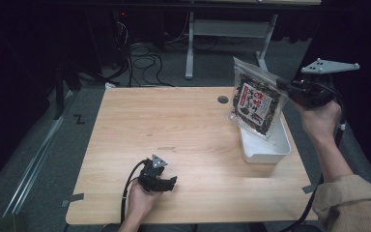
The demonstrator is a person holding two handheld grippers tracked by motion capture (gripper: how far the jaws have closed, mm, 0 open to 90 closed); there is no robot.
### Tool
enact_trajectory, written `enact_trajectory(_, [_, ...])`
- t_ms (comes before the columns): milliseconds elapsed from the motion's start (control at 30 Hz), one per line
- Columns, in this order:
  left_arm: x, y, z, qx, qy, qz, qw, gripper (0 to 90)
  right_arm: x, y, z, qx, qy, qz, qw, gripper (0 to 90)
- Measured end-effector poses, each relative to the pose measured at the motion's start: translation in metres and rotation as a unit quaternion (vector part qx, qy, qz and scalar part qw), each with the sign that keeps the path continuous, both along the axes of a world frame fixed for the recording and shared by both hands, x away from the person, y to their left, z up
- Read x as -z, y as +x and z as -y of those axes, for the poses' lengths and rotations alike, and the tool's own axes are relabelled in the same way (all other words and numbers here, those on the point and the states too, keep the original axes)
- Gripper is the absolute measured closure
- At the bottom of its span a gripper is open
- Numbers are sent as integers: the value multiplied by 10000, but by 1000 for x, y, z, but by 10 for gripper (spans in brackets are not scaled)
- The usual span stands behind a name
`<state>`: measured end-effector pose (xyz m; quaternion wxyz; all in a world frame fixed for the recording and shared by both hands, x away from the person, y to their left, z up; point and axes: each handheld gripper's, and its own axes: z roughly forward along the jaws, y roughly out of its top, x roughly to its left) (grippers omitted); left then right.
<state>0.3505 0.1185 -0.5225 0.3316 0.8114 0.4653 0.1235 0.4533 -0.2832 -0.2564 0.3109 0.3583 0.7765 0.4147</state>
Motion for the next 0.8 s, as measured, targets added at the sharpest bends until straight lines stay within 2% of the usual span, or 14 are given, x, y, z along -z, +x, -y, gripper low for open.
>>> enact_trajectory(200, [0, -1, 2, 31, 27, 1, 10000, 291, -1, -3, 15, 164, 52, 51, 9998, 900])
enact_trajectory(400, [-2, -3, 4, 95, -116, -25, 9999, 289, 0, -5, 28, 341, 48, 117, 9993, 900])
enact_trajectory(600, [-4, -6, 6, 150, -181, -5, 9997, 285, 5, -6, 40, 468, 43, 102, 9988, 900])
enact_trajectory(800, [-4, -6, 9, 203, -150, -8, 9997, 283, 14, -4, 47, 571, 98, 56, 9983, 900])
